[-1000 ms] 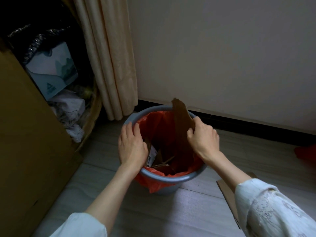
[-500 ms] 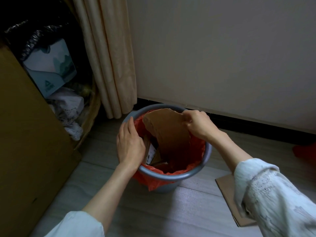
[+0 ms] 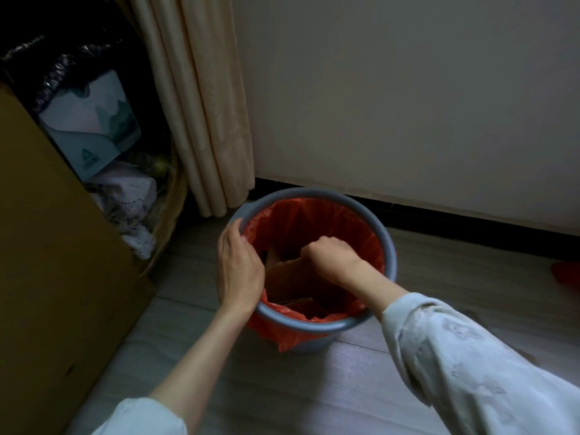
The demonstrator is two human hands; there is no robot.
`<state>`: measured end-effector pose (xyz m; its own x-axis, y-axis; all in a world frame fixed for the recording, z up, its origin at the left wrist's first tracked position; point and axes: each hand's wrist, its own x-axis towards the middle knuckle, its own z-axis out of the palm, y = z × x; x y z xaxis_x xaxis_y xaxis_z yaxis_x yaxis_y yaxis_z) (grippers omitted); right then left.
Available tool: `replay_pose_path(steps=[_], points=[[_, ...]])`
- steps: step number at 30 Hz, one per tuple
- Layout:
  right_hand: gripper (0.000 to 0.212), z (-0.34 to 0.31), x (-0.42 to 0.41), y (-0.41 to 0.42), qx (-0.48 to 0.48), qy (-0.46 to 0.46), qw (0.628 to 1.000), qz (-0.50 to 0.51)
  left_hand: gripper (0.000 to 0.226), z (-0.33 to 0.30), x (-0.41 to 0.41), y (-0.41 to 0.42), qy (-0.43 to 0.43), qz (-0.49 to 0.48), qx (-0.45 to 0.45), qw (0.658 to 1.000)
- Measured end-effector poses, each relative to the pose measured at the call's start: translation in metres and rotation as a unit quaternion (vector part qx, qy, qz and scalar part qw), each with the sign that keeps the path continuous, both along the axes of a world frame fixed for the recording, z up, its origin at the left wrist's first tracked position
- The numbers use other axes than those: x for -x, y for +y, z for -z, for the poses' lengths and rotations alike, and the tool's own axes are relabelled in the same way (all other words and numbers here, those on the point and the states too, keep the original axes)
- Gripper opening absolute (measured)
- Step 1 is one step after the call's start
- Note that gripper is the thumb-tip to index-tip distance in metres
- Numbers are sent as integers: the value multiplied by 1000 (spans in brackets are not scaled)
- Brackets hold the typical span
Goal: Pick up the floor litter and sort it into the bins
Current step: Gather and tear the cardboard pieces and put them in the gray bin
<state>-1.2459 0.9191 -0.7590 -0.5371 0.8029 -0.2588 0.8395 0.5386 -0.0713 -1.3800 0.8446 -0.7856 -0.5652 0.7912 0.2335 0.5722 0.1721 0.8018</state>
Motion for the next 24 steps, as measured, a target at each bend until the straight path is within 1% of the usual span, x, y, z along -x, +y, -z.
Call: replay_pose_path(steps=[3, 6, 8, 9, 11, 13, 15, 18, 20, 22, 24], points=[[36, 20, 2, 2, 58, -5, 998, 21, 40, 2, 3, -1, 31, 4, 2, 1000], [47, 30, -6, 9, 104, 53, 989, 95, 39, 4, 6, 0, 57, 2, 11, 998], [51, 26, -7, 12, 131, 81, 981, 115, 40, 4, 9, 2, 76, 2, 19, 997], [50, 22, -6, 12, 133, 98, 979, 115, 42, 4, 10, 2, 88, -1, 32, 996], [44, 12, -8, 9, 121, 152, 974, 113, 46, 4, 11, 0, 142, -2, 81, 987], [39, -1, -17, 3, 90, 214, 966, 114, 47, 1, 11, -2, 196, 6, 120, 973], [35, -16, -29, -6, 45, 276, 954, 111, 47, -8, 8, -2, 212, 18, 129, 968], [30, -40, -62, -23, -20, 366, 918, 153, 45, -33, -20, 6, 184, 81, 89, 976], [26, -48, -91, -37, -58, 396, 897, 189, 43, -46, -55, 9, 172, 157, 38, 972], [25, -43, -137, -61, -69, 384, 883, 260, 42, -49, -106, -1, 214, 263, -10, 941], [25, -30, -180, -88, -40, 345, 878, 331, 43, -43, -146, -18, 243, 354, -45, 902]])
